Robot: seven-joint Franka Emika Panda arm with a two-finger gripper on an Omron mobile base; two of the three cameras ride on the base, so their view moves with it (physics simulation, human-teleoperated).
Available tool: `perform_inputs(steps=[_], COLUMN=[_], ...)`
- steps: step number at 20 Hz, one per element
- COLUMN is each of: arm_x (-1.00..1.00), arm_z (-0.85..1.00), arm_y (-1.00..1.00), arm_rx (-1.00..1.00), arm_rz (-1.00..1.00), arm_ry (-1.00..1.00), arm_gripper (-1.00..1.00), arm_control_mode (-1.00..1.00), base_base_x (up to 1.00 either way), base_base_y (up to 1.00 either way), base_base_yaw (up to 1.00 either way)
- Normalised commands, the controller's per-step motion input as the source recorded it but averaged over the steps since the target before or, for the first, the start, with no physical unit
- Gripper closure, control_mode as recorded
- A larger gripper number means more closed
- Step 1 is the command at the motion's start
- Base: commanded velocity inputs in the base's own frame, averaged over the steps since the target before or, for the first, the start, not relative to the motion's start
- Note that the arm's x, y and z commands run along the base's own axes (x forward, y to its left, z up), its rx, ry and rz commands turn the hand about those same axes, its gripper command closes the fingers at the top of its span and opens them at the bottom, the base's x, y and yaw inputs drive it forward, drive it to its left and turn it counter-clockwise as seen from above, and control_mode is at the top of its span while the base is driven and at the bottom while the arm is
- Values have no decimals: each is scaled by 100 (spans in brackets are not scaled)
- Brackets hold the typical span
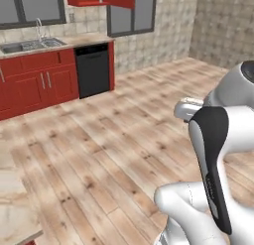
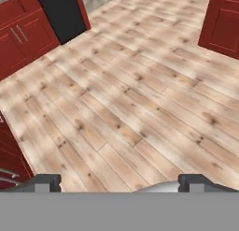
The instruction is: Move the condiment bottle and shaker from the cabinet to the dining counter.
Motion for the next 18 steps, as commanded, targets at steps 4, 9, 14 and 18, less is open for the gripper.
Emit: perform_inputs(steps=[4, 9, 14, 18], arm_x=[0, 0, 0, 0], arm_z=[0, 0, 0, 0], arm_y=[0, 0, 0, 0], arm_rx=[0, 0, 0, 0], arm_rz=[0, 0, 0, 0], arm_ry=[0, 0, 0, 0], arm_gripper=[-100, -100, -100, -100], arm_control_mode=[100, 100, 100, 100], base_base_x=[100, 100, 100, 100], base_base_y=[-77, -88, -99, -100], base_base_yaw=[44, 30, 20, 14])
